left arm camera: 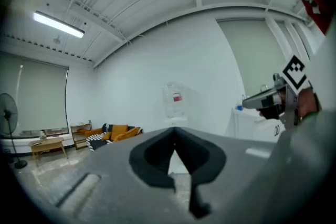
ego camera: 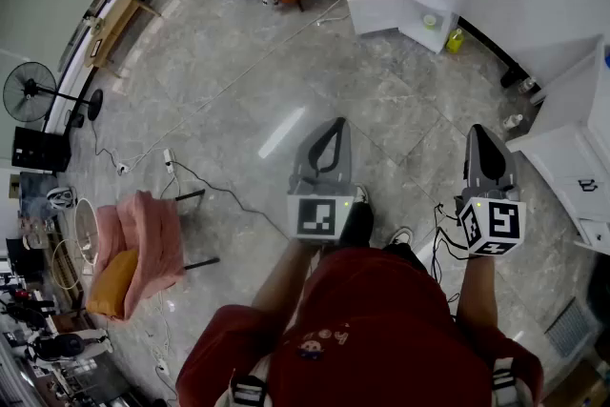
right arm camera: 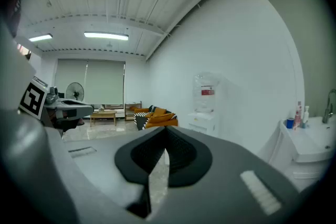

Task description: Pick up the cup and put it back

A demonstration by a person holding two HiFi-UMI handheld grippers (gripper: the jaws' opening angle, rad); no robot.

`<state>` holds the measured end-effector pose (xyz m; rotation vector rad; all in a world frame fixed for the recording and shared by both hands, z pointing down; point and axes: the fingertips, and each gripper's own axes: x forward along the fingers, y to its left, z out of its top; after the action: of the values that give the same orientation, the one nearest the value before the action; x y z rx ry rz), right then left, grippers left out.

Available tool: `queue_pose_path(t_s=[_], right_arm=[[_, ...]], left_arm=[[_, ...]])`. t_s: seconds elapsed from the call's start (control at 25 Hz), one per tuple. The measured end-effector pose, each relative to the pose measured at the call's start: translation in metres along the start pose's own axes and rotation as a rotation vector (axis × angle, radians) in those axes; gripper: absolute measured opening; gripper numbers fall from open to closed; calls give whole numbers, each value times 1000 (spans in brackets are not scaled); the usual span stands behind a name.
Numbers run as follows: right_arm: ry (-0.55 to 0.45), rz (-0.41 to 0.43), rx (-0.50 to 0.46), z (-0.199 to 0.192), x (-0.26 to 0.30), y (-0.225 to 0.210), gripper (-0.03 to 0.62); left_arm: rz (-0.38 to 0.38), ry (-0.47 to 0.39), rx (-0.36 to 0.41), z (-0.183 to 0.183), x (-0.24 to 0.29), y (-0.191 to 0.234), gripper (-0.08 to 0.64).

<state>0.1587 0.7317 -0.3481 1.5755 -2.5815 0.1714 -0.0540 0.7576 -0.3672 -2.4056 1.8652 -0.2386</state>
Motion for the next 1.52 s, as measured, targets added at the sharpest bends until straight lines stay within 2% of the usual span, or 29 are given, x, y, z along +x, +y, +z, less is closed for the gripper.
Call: queue_pose_path(t_s=[0.28,0.44,0.56,0.76,0.96,1.52], right_arm=[[-8,8,-33,-2,-44,1,2],[-45,27,-61,9,-58,7,2],[-56,41,-59,18,-58,9,2],[-21,25,-31,18,-41,7,2],[11,13,-46,26,-9,16,0],[-7,-50,-46,54,114,55,2]], left_arm=[[23,-15,-29,2,-39,-22,2],[34,-11,-39,1,-53,-25,2],[49,-1,-55,-2,-55,-20,2],[38,-6,-37,-3,-40,-8,2],[25,-8,-35,-1,-20,23,2],[-2,-61,-28,-3,46,146,2]])
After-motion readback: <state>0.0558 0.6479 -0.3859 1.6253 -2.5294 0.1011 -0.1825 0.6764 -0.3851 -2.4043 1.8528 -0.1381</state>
